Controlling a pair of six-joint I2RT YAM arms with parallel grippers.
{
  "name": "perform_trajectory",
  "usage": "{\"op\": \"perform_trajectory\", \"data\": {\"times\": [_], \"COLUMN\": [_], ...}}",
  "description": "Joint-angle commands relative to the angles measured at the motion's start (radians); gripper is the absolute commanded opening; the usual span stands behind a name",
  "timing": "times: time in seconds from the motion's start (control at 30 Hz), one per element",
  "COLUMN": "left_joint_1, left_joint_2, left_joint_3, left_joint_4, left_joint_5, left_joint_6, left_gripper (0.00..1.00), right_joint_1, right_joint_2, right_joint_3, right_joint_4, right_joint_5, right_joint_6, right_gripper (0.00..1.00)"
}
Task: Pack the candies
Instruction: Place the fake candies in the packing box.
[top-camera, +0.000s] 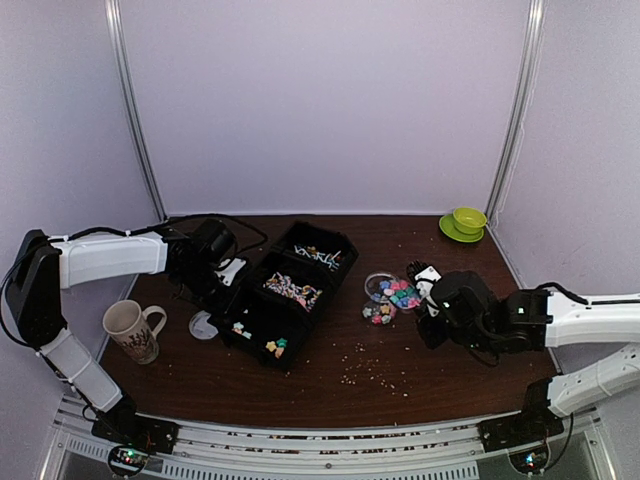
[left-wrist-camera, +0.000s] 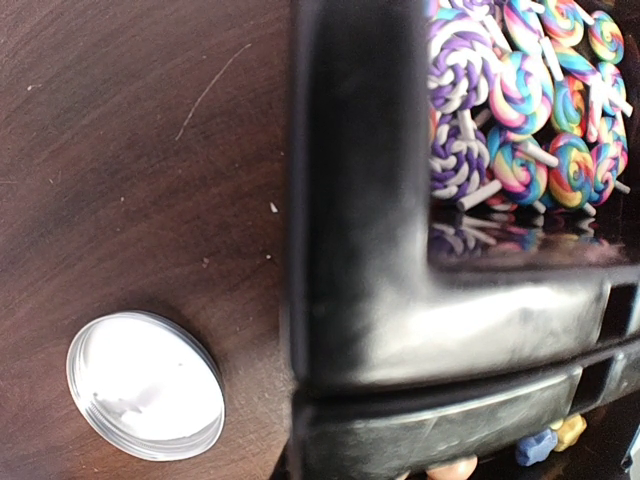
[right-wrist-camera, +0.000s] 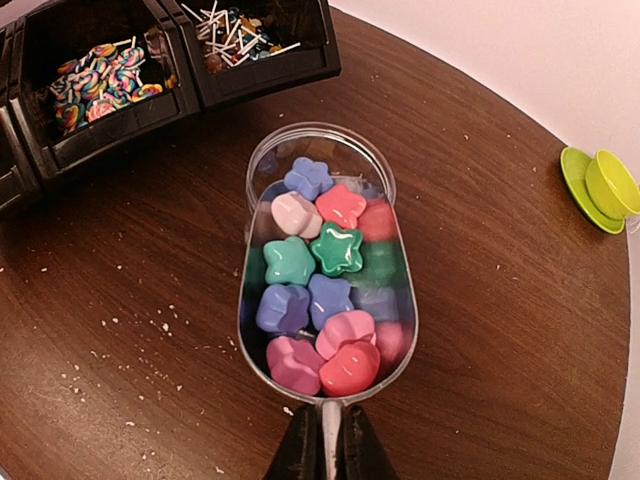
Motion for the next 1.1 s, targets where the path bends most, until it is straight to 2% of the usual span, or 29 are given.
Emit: {"op": "perform_trajectory", "data": {"times": [0.0, 0.47, 1.07], "left_joint_1": [0.004, 0.004, 0.005], "left_joint_2": [-0.029, -0.035, -0.035], "left_joint_3": [0.077, 0.076, 0.076], "left_joint_4": [0.146, 0.146, 0.145], "left_joint_5": [0.064, 0.062, 0.063], "left_joint_6": [0.002, 0.002, 0.005], "left_gripper": [0.0, 0.0, 0.0], "right_joint_1": [-0.006, -0.023, -0.057], "right_joint_2": [0.014, 0.05, 0.091], "right_joint_3": [0.056, 0.2, 0.305], "right_joint_4": [-0.066, -0.282, -0.429], "right_joint_5": [-0.015, -0.075, -0.13], "right_joint_6": [0.026, 0.074, 0.029], "right_gripper": [0.0, 0.0, 0.0]}}
